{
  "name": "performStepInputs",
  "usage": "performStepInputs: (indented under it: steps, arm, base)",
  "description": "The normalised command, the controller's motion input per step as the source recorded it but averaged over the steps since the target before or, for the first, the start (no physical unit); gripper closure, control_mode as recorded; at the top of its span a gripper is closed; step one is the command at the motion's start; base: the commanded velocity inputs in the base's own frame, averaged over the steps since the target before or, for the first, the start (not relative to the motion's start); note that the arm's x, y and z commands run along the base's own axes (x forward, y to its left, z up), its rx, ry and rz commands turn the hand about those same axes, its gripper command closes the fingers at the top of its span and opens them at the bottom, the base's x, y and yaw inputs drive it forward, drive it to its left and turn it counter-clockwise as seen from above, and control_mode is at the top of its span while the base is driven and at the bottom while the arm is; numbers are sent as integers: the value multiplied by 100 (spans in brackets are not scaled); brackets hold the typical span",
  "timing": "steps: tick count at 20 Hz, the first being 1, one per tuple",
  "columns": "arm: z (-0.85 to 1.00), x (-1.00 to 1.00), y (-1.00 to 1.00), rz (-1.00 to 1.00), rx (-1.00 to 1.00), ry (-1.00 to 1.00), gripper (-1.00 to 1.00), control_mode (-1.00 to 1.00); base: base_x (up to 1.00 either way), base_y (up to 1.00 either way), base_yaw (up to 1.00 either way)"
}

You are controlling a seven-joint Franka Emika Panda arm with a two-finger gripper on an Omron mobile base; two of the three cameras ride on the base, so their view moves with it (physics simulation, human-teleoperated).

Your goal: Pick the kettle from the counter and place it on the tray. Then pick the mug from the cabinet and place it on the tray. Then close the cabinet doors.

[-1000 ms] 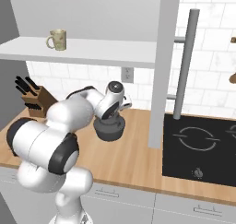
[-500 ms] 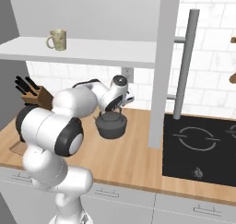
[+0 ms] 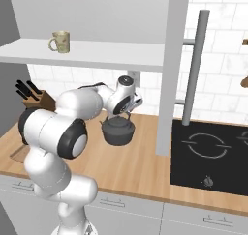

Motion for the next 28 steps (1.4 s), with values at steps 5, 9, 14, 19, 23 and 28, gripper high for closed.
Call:
performStepInputs:
  steps: [5, 9, 14, 19, 23, 28]
  arm:
    - [-61, -31, 22, 0, -5, 0, 100, -100]
    - [-44, -42, 31, 0, 0, -3, 100, -100]
    - [-2, -62, 25, 0, 9, -19, 100, -100]
    - [31, -65, 44, 0, 16, -17, 100, -100]
    - [49, -46, 65, 0, 7, -7, 100, -100]
    - [37, -5, 97, 0, 0, -2, 100, -100]
  base:
    - [0, 0, 0]
    - [0, 0, 0]
    - [0, 0, 0]
    - [0, 0, 0]
    - [0, 0, 0]
    - [0, 0, 0]
